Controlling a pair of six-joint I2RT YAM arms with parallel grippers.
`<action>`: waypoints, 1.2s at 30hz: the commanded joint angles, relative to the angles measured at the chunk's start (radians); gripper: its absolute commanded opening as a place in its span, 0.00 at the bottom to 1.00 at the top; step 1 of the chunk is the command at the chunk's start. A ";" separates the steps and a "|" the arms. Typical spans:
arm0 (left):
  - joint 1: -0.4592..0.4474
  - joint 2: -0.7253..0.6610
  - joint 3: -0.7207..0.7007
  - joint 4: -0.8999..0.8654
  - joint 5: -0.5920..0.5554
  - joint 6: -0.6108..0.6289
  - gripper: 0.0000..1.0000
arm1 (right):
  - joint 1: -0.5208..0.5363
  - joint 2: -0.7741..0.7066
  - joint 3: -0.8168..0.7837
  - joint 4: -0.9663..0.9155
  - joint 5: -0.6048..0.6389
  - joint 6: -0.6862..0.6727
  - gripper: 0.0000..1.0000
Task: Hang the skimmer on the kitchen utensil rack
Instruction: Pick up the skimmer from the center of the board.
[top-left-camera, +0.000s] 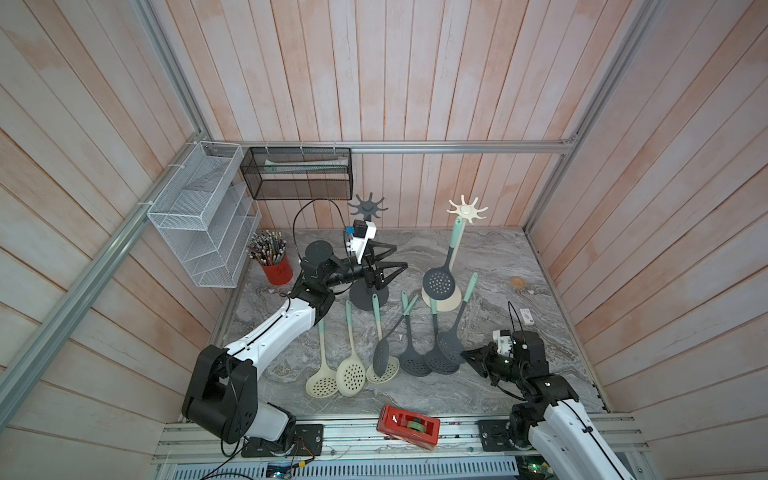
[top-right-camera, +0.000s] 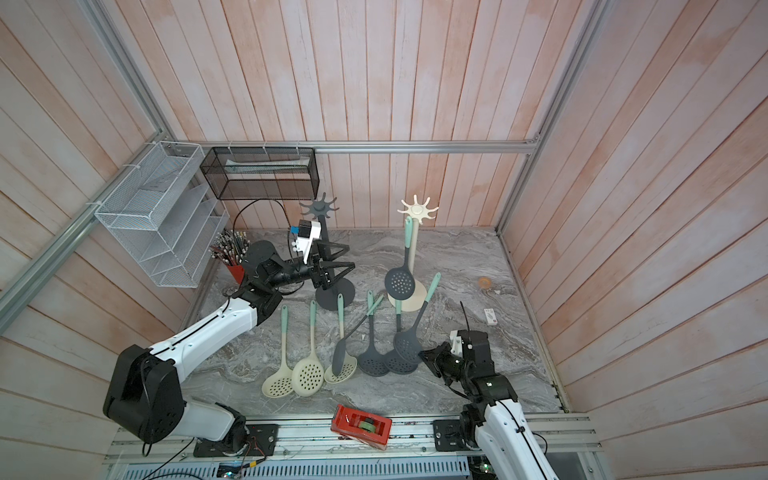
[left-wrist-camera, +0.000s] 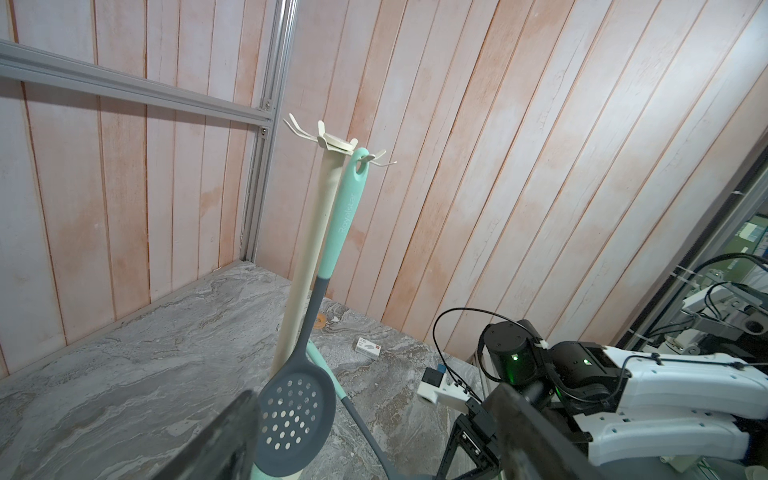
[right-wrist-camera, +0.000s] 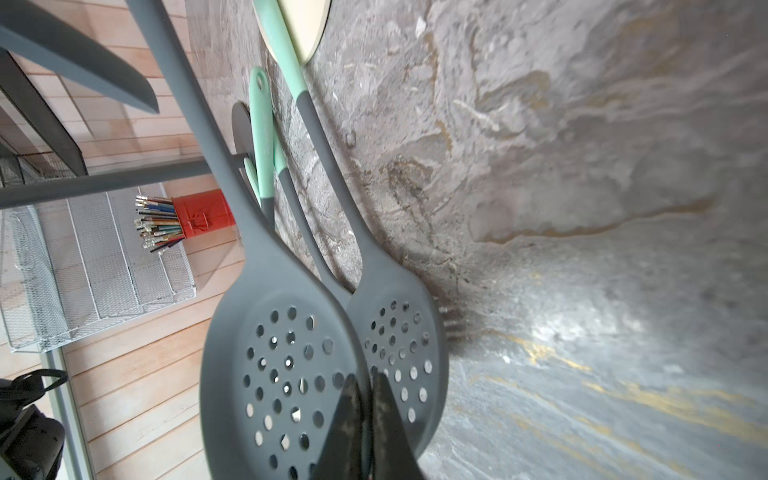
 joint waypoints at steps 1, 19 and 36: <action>0.004 0.015 -0.017 0.019 0.019 -0.004 0.88 | -0.026 -0.041 0.004 -0.080 0.054 -0.005 0.01; 0.005 0.006 0.018 0.013 0.019 -0.013 0.88 | -0.025 0.011 0.463 -0.151 0.495 -0.364 0.00; -0.054 0.017 0.226 -0.188 -0.029 0.054 0.84 | 0.263 0.071 0.613 0.187 0.538 -0.750 0.00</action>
